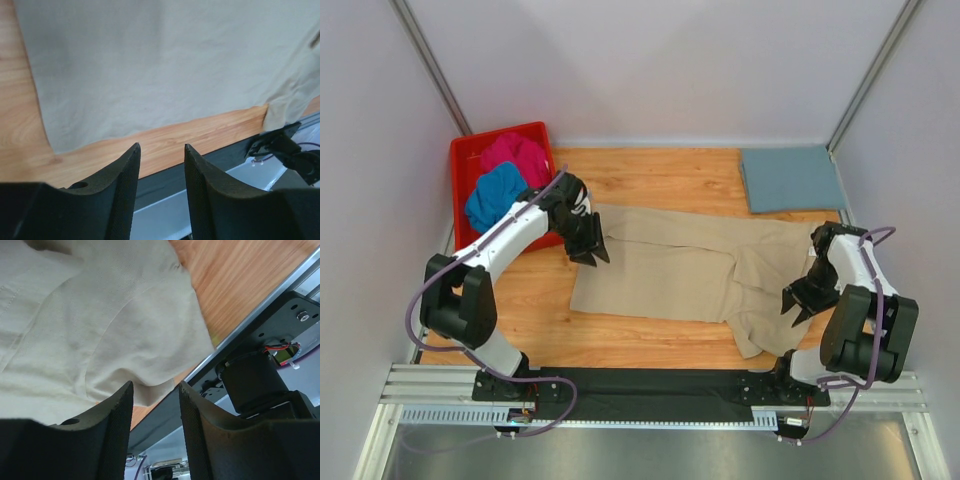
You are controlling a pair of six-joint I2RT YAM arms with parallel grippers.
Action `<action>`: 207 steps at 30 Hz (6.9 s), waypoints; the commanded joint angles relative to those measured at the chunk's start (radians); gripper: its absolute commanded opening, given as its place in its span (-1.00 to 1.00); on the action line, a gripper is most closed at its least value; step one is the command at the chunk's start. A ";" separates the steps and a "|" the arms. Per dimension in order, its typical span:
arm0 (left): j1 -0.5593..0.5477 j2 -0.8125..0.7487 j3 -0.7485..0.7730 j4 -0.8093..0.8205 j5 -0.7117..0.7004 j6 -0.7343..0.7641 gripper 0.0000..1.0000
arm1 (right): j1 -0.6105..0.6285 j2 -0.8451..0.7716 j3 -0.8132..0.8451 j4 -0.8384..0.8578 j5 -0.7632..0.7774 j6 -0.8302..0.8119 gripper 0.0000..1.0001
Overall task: Fold and stack the t-shirts
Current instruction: Fold the tshirt
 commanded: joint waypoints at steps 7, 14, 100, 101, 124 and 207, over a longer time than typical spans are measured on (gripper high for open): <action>0.046 0.016 -0.128 0.045 0.031 0.009 -0.05 | -0.001 0.057 -0.040 0.253 0.060 -0.032 -0.17; 0.070 -0.046 -0.217 0.060 -0.009 -0.029 -0.05 | -0.001 0.189 -0.103 0.371 0.072 -0.075 -0.23; 0.138 -0.123 -0.440 0.146 -0.081 -0.058 -1.00 | 0.024 -0.300 -0.278 0.175 0.124 0.203 -0.99; 0.138 -0.134 -0.438 0.143 -0.077 -0.063 -1.00 | 0.024 -0.298 -0.265 0.170 0.124 0.189 -0.99; 0.138 -0.185 -0.553 0.173 -0.018 -0.117 -0.16 | 0.050 -0.265 -0.187 0.167 0.032 0.166 -0.99; 0.086 0.231 0.251 0.023 -0.203 -0.025 -0.10 | 0.051 0.518 0.594 0.187 -0.014 -0.124 -0.79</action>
